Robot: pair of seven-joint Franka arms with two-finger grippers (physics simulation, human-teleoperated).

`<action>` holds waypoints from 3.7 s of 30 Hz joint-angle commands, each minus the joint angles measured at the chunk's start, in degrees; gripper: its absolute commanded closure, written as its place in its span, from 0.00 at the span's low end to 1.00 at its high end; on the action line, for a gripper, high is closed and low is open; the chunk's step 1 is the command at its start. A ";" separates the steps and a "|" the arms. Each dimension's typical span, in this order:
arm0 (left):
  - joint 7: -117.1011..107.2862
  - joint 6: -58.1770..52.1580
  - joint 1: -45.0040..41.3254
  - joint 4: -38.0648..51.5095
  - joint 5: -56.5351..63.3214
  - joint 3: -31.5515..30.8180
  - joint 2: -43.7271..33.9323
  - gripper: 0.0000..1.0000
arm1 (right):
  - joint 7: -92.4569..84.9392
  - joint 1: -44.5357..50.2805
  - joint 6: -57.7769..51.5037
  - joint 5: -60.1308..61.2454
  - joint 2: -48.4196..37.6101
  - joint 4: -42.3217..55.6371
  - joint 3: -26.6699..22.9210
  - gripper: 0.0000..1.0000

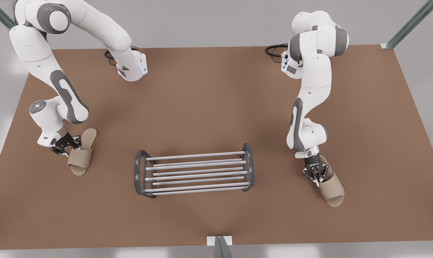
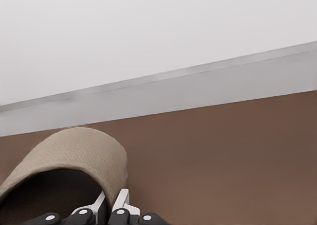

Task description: Place the right shoe on the shoe rack with the right arm, and place the left shoe on the shoe rack with the left arm

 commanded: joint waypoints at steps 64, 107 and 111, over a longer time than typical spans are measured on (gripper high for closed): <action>-46.08 19.31 -28.55 20.95 -14.10 1.59 -3.78 0.00 | 112.12 103.79 -53.03 -22.15 6.69 53.64 -50.82 0.79; -46.17 20.28 -30.22 20.86 -14.89 2.47 -5.10 0.00 | 119.42 102.12 -40.46 -34.99 1.25 34.92 -44.84 0.00; -46.17 21.33 -30.22 20.78 -14.89 3.35 -6.85 0.00 | 118.72 95.09 -40.19 -32.61 -3.06 34.03 -35.62 0.00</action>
